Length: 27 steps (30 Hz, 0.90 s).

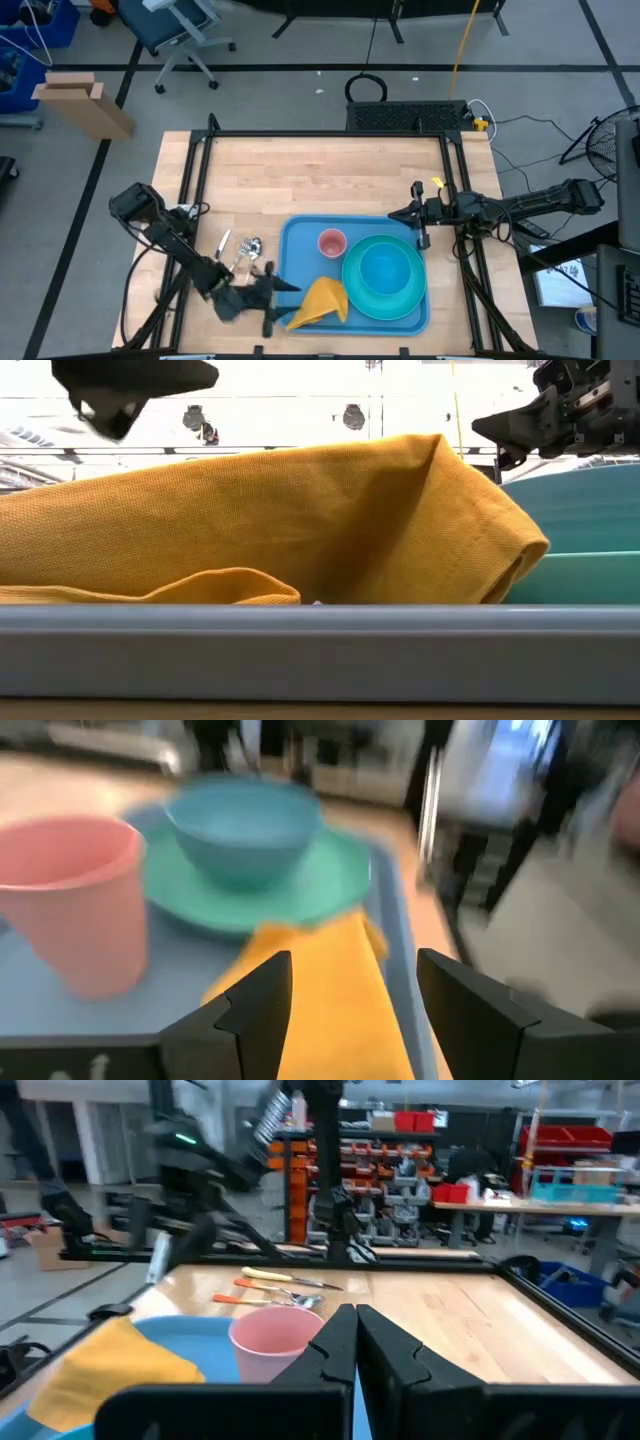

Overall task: Set up tray
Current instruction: Put the napkin on top of the tray

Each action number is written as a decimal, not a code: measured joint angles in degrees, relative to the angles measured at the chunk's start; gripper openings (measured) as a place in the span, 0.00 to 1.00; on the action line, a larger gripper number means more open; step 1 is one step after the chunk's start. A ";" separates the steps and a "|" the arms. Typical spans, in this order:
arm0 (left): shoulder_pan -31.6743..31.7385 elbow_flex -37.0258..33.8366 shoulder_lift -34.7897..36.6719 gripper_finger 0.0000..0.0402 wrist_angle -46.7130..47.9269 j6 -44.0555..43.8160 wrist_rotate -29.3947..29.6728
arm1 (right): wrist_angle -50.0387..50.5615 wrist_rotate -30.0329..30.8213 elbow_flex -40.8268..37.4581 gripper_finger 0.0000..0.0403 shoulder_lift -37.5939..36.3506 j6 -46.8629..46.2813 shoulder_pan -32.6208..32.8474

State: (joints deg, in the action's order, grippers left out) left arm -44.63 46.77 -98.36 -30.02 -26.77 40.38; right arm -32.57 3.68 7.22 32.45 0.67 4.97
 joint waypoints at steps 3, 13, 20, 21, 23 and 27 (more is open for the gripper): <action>1.58 15.44 -1.12 0.54 31.16 -6.74 -3.40 | 1.73 0.98 0.00 0.00 0.00 -0.03 -0.02; 3.80 51.14 -18.86 0.63 66.13 -9.32 -11.48 | 2.80 0.99 0.02 0.00 0.50 -1.73 -0.02; 7.66 66.04 -32.63 0.66 80.02 -6.39 -15.07 | 2.84 0.83 0.02 0.00 2.12 -3.83 0.00; 8.14 67.94 -33.77 0.66 82.00 -6.32 -14.97 | 2.81 0.81 0.02 0.00 2.34 -4.30 0.00; 9.05 70.94 -35.18 0.66 85.43 -6.62 -14.89 | 2.75 0.79 0.02 0.00 2.88 -5.07 0.00; 9.94 72.94 -35.27 0.66 87.28 -5.10 -13.31 | 2.70 0.76 0.02 0.00 3.68 -6.01 0.00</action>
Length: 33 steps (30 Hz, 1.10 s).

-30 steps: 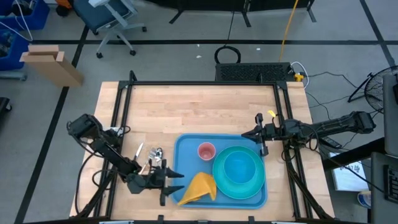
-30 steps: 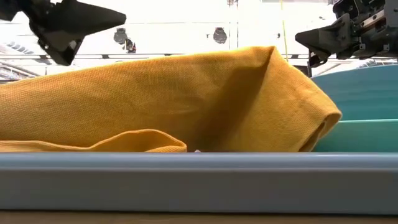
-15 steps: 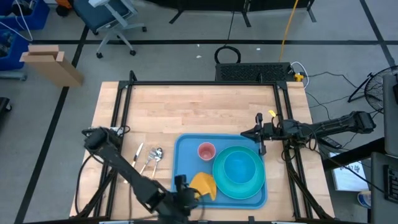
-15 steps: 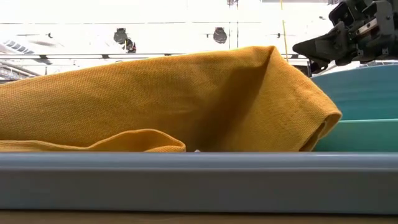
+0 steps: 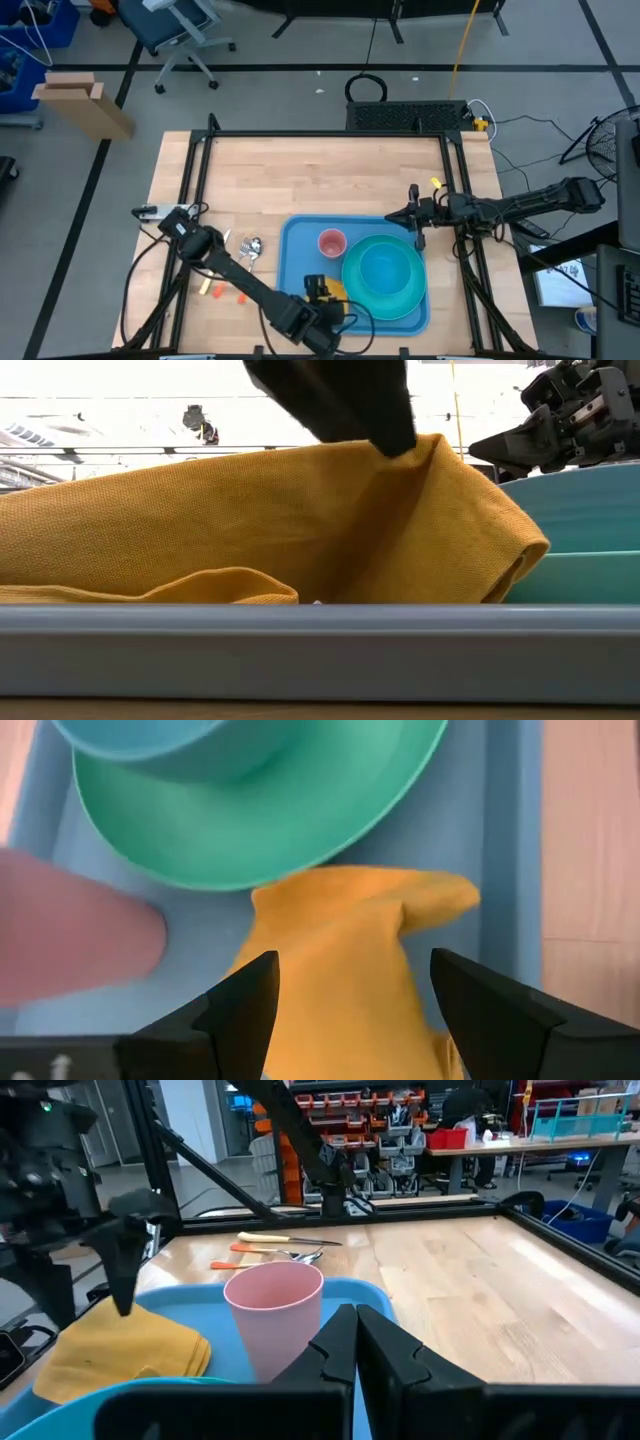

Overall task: Set up tray
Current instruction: Put the napkin on top of the tray

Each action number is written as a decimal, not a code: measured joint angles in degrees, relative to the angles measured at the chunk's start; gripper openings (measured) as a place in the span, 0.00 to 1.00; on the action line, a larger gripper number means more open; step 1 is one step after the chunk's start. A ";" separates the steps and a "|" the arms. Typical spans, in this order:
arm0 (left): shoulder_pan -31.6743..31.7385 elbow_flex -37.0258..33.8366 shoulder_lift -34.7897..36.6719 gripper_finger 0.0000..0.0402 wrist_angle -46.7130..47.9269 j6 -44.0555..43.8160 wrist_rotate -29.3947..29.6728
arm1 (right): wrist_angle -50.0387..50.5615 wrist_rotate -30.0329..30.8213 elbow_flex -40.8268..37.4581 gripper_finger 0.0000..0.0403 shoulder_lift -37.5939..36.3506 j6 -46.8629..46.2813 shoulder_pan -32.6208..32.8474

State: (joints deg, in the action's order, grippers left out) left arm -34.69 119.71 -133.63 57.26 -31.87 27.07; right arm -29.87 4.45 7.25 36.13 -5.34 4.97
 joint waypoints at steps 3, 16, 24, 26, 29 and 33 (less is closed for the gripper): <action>0.06 0.73 0.38 0.66 0.57 4.86 -0.23 | 0.11 0.00 0.00 0.00 0.44 0.00 0.00; 0.14 5.55 0.49 0.66 2.00 33.71 -5.11 | -0.26 0.00 0.00 0.00 0.45 0.42 0.00; 0.29 5.54 0.06 0.66 -5.34 46.40 -6.94 | -0.10 -0.02 0.00 0.00 0.45 0.02 0.00; 0.49 5.54 -0.24 0.66 -5.65 49.28 -7.54 | 0.02 -0.02 0.00 0.00 0.45 -0.01 0.00; 1.17 5.56 -1.40 0.66 -5.90 50.79 -7.60 | 0.14 -0.03 0.00 0.00 0.45 -0.81 0.00; 2.08 5.52 -3.38 0.66 -4.76 54.67 -8.56 | 0.35 -0.02 0.00 0.00 0.59 -1.07 0.00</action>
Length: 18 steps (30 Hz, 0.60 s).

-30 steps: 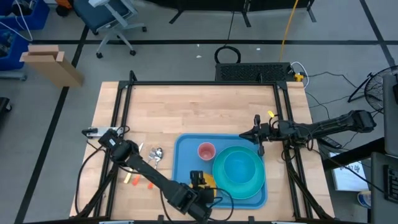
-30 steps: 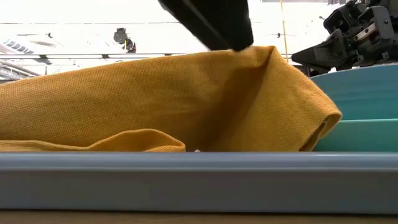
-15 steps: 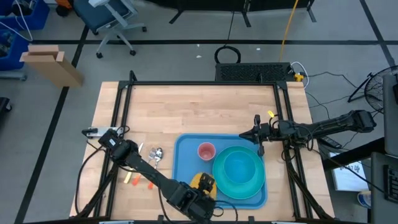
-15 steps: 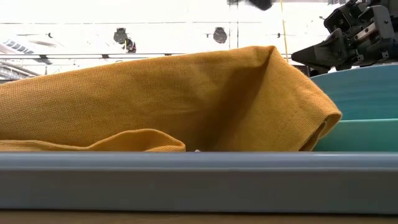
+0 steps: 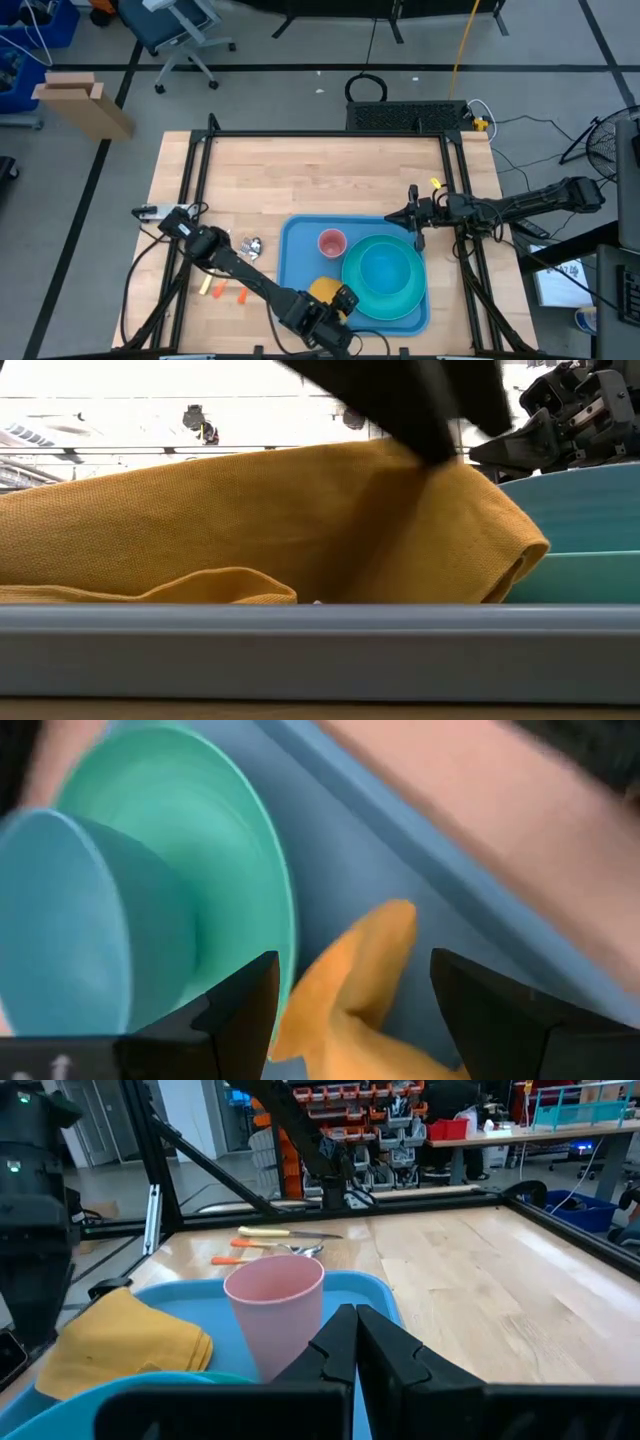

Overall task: Set up tray
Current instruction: Put the napkin on top of the tray

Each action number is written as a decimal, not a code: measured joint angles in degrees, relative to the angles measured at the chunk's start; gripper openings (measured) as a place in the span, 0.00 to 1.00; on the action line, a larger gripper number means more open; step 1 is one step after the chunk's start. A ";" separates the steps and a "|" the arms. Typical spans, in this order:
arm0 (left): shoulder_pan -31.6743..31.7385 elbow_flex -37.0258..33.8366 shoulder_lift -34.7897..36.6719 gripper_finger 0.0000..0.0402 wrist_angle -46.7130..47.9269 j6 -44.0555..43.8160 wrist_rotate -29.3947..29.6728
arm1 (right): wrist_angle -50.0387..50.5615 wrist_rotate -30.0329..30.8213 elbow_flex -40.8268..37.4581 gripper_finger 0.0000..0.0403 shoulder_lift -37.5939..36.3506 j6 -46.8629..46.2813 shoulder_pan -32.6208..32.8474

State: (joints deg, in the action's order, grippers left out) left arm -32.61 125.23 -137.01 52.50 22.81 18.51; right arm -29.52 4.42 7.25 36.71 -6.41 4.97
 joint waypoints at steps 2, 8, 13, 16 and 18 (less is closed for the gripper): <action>0.27 0.00 -0.87 0.66 0.45 1.38 0.53 | -0.30 -0.02 0.02 0.00 0.40 0.00 0.00; 1.09 -0.04 -1.62 0.66 1.79 3.41 1.90 | -0.15 -0.02 0.00 0.00 1.20 0.00 0.00; 1.28 -0.04 -1.60 0.59 2.09 7.34 0.05 | -0.24 -0.02 0.00 0.00 1.43 0.00 0.00; 1.41 -0.04 -1.94 0.47 1.69 8.00 -2.28 | -0.20 -0.02 0.00 0.00 1.46 0.00 0.00; 1.52 -0.14 -2.22 0.37 1.87 7.98 -2.61 | -0.22 -0.04 0.00 0.00 1.46 0.00 0.00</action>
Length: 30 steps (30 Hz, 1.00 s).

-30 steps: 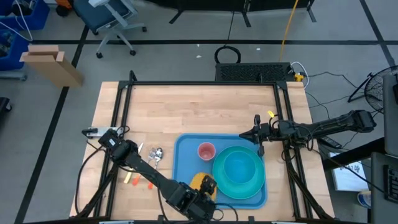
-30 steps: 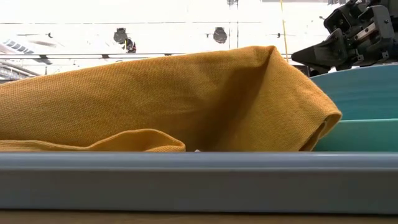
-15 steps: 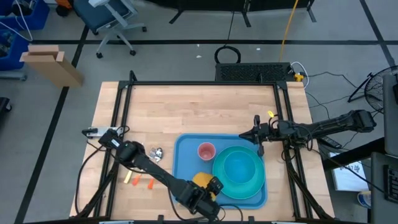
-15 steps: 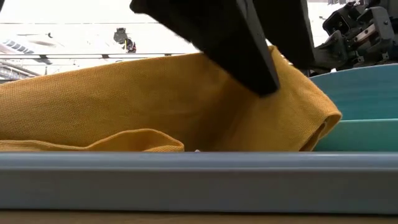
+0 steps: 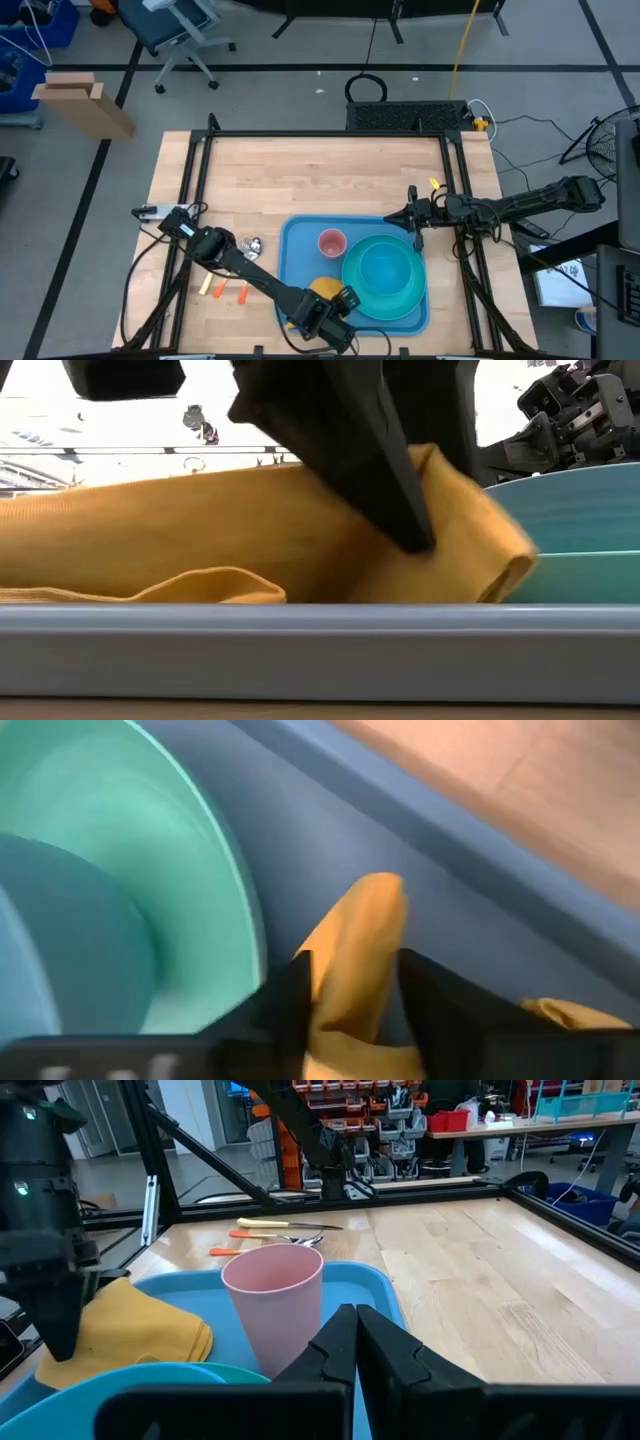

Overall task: Set up tray
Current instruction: Put the napkin on top of the tray

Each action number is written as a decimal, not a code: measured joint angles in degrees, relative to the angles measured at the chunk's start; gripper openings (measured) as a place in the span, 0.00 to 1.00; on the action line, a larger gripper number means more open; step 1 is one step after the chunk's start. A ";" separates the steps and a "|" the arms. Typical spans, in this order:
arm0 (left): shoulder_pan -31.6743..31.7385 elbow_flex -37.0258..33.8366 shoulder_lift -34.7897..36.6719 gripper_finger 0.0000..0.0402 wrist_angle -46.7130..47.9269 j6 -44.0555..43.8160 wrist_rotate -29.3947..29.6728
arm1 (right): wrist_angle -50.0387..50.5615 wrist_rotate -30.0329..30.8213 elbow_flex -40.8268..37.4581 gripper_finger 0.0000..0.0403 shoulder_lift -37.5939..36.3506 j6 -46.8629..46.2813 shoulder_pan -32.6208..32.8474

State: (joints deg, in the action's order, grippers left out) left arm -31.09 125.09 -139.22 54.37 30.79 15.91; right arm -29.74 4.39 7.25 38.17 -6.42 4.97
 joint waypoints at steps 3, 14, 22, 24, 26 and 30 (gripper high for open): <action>0.18 -0.04 -0.07 0.20 -0.60 0.60 -0.81 | 0.00 0.02 0.00 0.00 0.00 0.02 0.00; -1.81 2.70 1.63 0.02 -2.80 -3.59 4.21 | 0.02 0.02 0.00 0.00 -0.02 0.50 0.00; -6.90 4.22 10.68 0.01 -8.01 -13.93 16.16 | 0.30 -0.14 0.00 0.00 -0.02 -0.36 0.00; -8.58 4.25 12.49 0.01 -11.61 -16.74 16.19 | 0.46 -0.18 0.00 0.00 0.00 -0.42 0.00; -10.32 4.22 13.32 0.01 -14.89 -17.48 15.90 | 0.46 -0.18 0.00 0.00 -0.02 -0.44 0.00; -12.46 -0.57 13.07 0.01 -24.24 -16.11 13.92 | 0.42 -0.18 0.00 0.00 -0.02 -0.42 0.00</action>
State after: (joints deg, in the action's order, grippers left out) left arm -43.55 124.52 -126.16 30.13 14.67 29.83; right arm -29.31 4.21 7.25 38.15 -6.83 4.97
